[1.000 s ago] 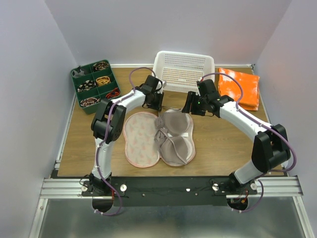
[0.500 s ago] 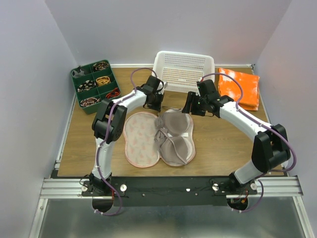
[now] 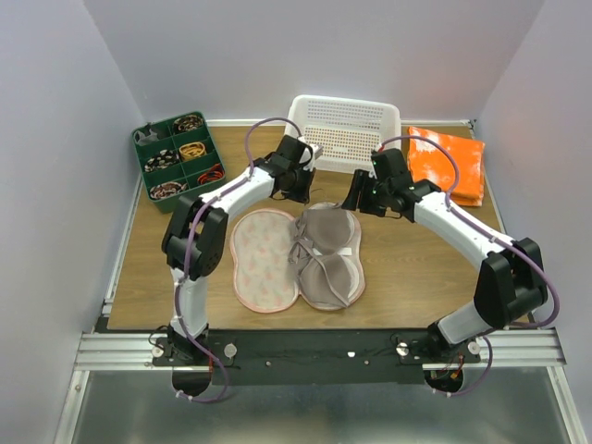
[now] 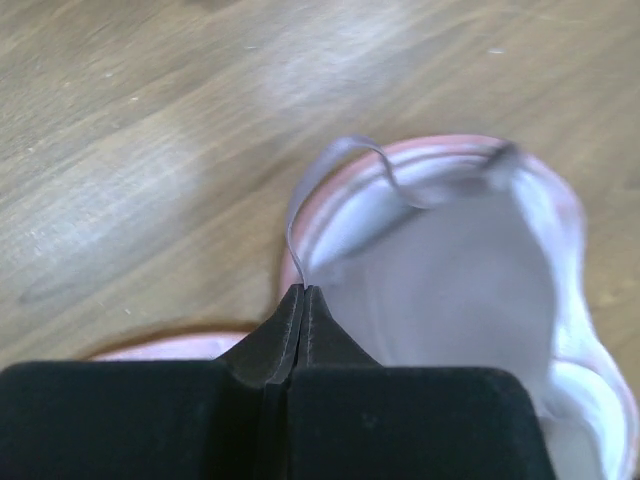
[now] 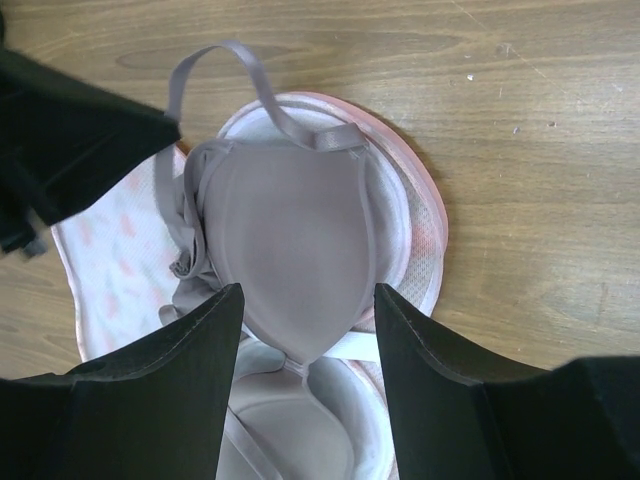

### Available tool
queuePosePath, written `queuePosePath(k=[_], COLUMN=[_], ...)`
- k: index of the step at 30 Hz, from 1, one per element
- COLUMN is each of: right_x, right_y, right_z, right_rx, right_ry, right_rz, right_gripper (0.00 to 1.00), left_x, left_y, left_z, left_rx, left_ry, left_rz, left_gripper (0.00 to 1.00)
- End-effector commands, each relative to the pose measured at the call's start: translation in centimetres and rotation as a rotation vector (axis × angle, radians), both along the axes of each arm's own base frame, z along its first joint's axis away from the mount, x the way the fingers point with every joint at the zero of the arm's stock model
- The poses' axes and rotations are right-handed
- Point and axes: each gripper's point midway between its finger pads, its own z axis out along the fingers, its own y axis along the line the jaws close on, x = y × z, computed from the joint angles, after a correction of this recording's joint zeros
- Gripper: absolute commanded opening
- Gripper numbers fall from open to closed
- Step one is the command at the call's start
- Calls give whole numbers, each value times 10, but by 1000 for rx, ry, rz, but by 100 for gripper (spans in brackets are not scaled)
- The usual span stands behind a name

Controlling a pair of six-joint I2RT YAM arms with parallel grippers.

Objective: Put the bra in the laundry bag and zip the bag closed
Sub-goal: Adjust the bra in the laundry bag.

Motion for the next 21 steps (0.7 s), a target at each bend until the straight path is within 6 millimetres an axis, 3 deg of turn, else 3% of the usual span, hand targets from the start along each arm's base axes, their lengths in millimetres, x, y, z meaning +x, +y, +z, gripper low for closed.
queuePosePath(k=[1, 7, 14, 21], right_x=[-3, -4, -2, -2], right_y=[-9, -12, -24, -23], right_z=[-2, -2, 9, 10], right_rx=[-12, -22, -26, -21], right_ry=[3, 1, -41, -37], right_rz=[-36, -51, -137, -139], right_gripper=[63, 63, 63, 64], left_x=[-17, -41, -96, -119], left_y=[-10, -2, -9, -15], left_z=[41, 41, 19, 28], left_rx=[-50, -49, -65, -97], left_ry=[-68, -48, 60, 48], left_rz=[-19, -28, -116, -133], left_gripper=[0, 0, 0, 0])
